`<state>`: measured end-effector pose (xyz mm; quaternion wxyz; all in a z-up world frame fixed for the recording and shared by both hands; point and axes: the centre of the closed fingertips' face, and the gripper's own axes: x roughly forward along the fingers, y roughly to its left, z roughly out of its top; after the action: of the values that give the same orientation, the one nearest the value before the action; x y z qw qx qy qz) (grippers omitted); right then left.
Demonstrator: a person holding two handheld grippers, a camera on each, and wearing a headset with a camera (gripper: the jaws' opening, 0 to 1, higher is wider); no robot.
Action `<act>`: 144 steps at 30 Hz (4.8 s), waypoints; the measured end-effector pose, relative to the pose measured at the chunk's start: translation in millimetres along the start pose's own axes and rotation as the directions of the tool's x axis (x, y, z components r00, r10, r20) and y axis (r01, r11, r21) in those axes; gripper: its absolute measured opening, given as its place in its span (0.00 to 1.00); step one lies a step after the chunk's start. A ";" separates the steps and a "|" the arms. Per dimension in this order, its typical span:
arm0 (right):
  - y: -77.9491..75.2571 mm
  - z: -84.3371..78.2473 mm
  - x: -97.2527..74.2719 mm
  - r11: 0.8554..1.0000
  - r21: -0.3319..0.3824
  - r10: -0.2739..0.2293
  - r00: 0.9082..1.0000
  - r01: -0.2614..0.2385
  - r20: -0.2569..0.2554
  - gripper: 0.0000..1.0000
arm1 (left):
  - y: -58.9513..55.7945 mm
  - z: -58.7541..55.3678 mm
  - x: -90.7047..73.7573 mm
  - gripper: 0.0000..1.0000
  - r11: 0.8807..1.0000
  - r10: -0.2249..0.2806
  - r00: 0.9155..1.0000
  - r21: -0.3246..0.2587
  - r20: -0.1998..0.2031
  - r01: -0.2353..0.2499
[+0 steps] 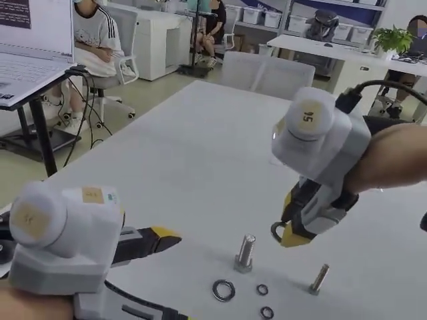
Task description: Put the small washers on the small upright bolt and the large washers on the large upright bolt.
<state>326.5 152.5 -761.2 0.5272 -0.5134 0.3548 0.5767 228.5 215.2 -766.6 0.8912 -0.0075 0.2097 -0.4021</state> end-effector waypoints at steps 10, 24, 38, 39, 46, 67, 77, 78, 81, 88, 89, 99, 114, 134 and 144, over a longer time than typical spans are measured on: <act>-12.2 12.7 10.5 1.000 -0.019 0.007 1.000 -0.006 0.006 0.23 | 6.3 1.5 3.7 0.95 1.000 0.003 1.000 0.003 0.000 -0.003; -19.8 19.1 32.2 0.999 -0.045 0.025 1.000 -0.026 -0.019 0.23 | 13.2 6.8 9.5 0.95 1.000 0.006 1.000 0.010 0.007 -0.006; -18.8 19.2 47.7 0.997 -0.054 0.049 0.998 -0.052 -0.047 0.23 | 21.3 2.0 16.1 0.95 1.000 0.003 1.000 0.028 -0.020 -0.003; -18.8 19.4 48.0 0.997 -0.054 0.051 0.998 -0.053 -0.047 0.23 | 21.7 1.8 16.3 0.95 1.000 0.003 1.000 0.028 -0.022 -0.003; -17.5 18.1 52.3 0.997 -0.052 0.057 0.997 -0.060 -0.057 0.23 | 24.1 -1.5 17.9 0.95 0.999 0.005 0.999 0.045 -0.041 -0.004; -19.1 18.1 63.5 0.995 -0.047 0.080 0.994 -0.084 -0.071 0.23 | 24.9 -4.4 17.6 0.94 0.999 0.002 0.999 0.044 -0.052 0.001; -17.5 14.9 74.9 0.994 -0.041 0.094 0.992 -0.098 -0.088 0.23 | 25.3 -4.7 17.3 0.94 0.999 0.002 0.999 0.042 -0.052 0.000; -17.1 14.6 75.9 0.994 -0.037 0.097 0.991 -0.101 -0.088 0.23 | 25.1 -4.6 17.4 0.94 0.999 0.002 0.999 0.041 -0.052 0.000; -16.5 13.7 80.4 0.994 -0.035 0.100 0.991 -0.103 -0.089 0.23 | 25.0 -4.7 17.4 0.94 0.999 0.003 0.999 0.042 -0.053 0.000; -14.5 11.3 91.8 0.993 -0.019 0.114 0.989 -0.116 -0.092 0.23 | 25.1 -5.3 17.2 0.94 0.999 0.004 0.998 0.041 -0.056 -0.001; -14.7 11.4 94.4 0.993 -0.020 0.114 0.989 -0.116 -0.090 0.23 | 25.1 -5.4 17.4 0.94 0.999 0.004 0.998 0.041 -0.057 -0.002; -13.9 7.7 106.5 0.993 -0.020 0.114 0.989 -0.117 -0.098 0.23 | 25.2 -5.9 17.6 0.94 0.999 0.006 0.998 0.037 -0.057 -0.004; -13.7 3.7 113.0 0.992 -0.008 0.121 0.988 -0.123 -0.091 0.24 | 23.3 -7.7 18.6 0.94 0.999 0.001 0.998 0.036 -0.061 0.001; -17.5 -1.0 104.8 0.994 0.023 0.110 0.992 -0.108 -0.055 0.30 | 21.9 -6.7 19.1 0.94 0.999 0.000 0.998 0.038 -0.059 0.002; -19.2 -11.2 96.9 0.994 0.052 0.097 0.994 -0.094 -0.052 0.32 | 21.7 -5.8 19.0 0.94 0.999 -0.001 0.998 0.041 -0.058 0.003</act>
<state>355.7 169.2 -854.7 0.5017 -0.4983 0.4072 0.5781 252.9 217.1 -782.8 0.8843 0.0221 0.2271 -0.4073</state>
